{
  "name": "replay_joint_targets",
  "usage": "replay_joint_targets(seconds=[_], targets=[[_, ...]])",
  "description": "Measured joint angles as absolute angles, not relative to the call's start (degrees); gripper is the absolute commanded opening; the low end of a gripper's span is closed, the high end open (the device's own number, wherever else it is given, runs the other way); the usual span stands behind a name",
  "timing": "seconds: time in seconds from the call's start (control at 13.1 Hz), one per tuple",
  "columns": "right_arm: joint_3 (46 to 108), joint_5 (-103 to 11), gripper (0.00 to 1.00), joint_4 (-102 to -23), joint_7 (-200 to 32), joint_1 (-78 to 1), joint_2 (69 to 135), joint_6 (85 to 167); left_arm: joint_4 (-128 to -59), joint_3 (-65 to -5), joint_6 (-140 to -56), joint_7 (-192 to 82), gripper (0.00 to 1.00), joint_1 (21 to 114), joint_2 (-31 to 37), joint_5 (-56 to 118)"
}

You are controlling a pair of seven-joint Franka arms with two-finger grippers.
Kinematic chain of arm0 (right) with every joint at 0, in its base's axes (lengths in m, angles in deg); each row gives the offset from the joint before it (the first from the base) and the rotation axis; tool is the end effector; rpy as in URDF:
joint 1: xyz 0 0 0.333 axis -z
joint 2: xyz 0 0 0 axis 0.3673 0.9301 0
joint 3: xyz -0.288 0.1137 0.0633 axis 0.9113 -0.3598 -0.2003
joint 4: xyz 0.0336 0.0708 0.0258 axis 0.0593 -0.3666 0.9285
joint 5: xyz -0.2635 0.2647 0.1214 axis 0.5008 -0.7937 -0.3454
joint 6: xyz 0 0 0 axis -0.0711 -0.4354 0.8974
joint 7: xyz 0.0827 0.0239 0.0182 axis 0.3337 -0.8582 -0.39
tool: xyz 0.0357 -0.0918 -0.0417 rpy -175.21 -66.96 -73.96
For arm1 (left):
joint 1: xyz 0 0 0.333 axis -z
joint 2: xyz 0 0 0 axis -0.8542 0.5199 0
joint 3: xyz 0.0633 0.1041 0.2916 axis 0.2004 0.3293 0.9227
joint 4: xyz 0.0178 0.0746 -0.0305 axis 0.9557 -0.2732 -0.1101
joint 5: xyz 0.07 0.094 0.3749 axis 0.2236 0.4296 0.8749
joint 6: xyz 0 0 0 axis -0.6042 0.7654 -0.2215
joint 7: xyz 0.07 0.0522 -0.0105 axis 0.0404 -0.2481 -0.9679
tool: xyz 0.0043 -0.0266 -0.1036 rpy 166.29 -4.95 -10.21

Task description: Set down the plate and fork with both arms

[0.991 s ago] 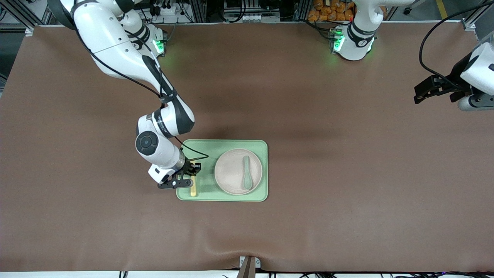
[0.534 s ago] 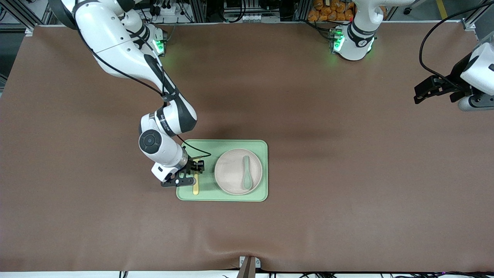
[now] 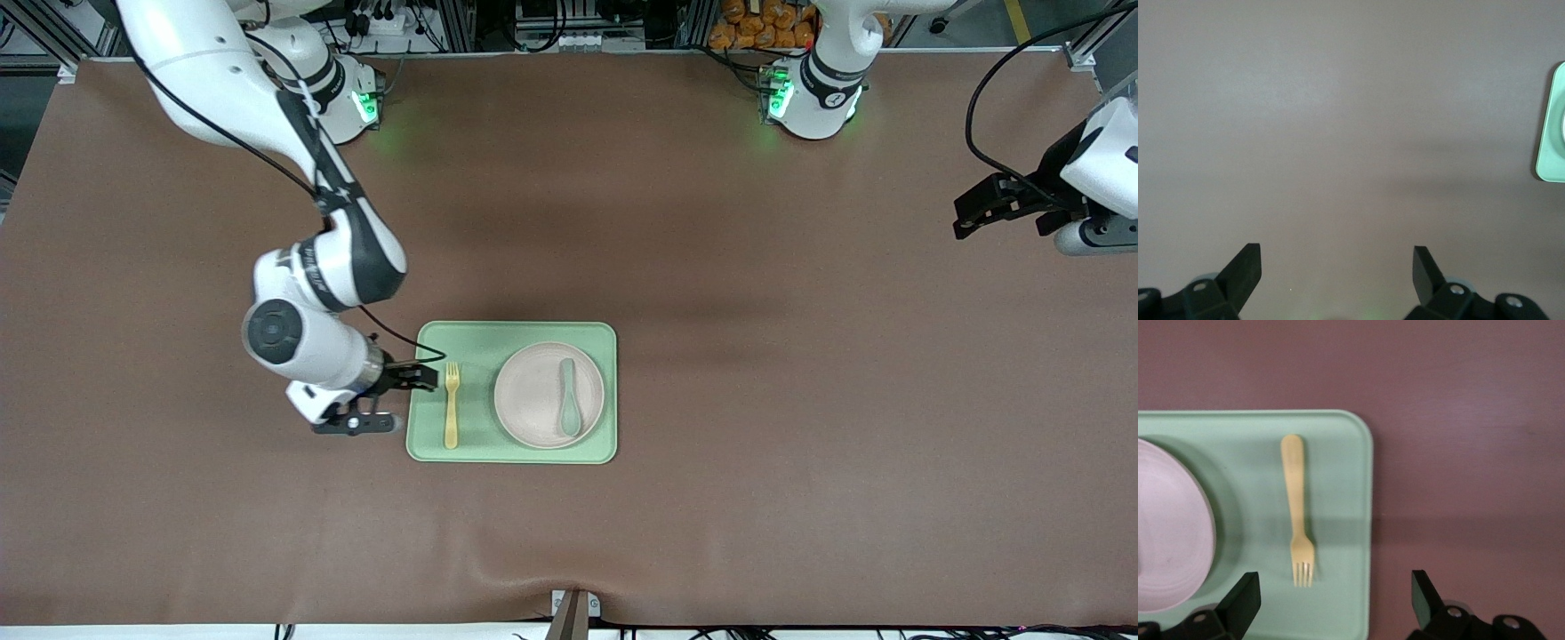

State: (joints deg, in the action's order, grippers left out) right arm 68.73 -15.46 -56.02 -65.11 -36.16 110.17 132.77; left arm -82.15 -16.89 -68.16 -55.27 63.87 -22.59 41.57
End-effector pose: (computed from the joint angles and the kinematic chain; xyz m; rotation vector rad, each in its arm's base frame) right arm 0.6563 0.2050 0.3067 -3.0269 0.0211 0.0853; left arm 0.5482 -0.0503 0.6307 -3.1173 -0.0412 0.0335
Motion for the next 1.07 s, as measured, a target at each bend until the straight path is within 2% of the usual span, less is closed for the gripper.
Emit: replay_joint_targets(seconds=[0.61, 1.07], targets=[[68.9, -14.6, 1.00, -55.7, -72.0, -24.0, 93.7, 111.3, -81.9, -16.9, -68.2, -55.3, 1.00, 63.6, -23.1, 41.6], [69.0, -11.6, 1.00, -57.6, -71.9, -21.6, 81.9, 106.7, -81.9, -16.7, -68.2, -55.3, 1.00, 63.5, -23.2, 41.6]])
